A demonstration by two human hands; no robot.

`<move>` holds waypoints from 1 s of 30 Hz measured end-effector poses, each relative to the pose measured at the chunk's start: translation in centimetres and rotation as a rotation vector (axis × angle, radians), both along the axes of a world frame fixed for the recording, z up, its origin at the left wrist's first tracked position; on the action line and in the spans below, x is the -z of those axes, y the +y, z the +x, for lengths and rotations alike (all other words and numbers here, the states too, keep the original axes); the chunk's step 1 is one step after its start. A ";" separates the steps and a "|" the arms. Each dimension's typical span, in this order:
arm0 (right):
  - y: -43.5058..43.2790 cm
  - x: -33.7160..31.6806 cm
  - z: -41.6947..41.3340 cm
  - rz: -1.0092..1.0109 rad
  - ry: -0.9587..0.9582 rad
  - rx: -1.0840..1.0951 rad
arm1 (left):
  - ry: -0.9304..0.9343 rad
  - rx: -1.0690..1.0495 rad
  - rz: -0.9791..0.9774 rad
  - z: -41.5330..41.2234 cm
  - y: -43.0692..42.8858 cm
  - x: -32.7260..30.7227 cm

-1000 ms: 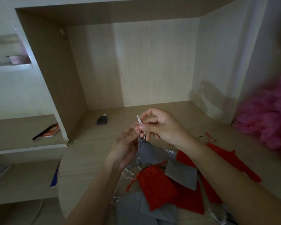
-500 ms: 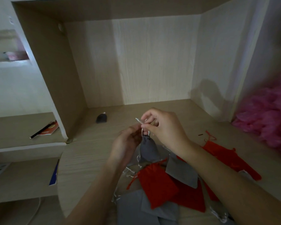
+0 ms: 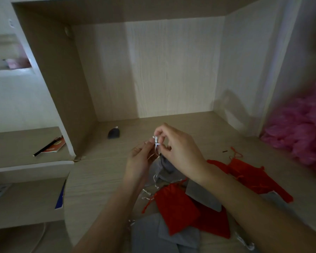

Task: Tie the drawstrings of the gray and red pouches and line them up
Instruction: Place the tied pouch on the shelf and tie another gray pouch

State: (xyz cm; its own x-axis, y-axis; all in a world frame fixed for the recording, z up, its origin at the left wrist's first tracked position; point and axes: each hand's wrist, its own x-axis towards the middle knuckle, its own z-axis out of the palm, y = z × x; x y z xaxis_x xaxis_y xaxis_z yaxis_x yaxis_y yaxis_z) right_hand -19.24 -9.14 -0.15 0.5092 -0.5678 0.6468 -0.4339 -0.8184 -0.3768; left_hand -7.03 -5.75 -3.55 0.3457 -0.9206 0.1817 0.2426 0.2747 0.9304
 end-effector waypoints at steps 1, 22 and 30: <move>-0.2 0.1 0.0 0.014 -0.002 0.014 | 0.021 -0.001 0.005 0.0 -0.2 0.0; -1.9 -0.7 -0.9 0.789 -0.229 -0.152 | -0.184 0.028 -0.125 0.9 -0.1 0.2; -2.2 0.0 -1.1 0.793 -0.244 -0.238 | -0.396 -0.223 -0.160 1.1 0.1 0.2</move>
State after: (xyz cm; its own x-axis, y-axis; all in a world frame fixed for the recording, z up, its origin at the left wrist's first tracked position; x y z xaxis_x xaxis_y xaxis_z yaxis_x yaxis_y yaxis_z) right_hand -20.37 -11.33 -0.15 0.5704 -0.7937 0.2113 -0.1173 -0.3334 -0.9355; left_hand -5.97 -5.60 -3.77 0.4071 -0.7816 0.4725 -0.2025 0.4272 0.8812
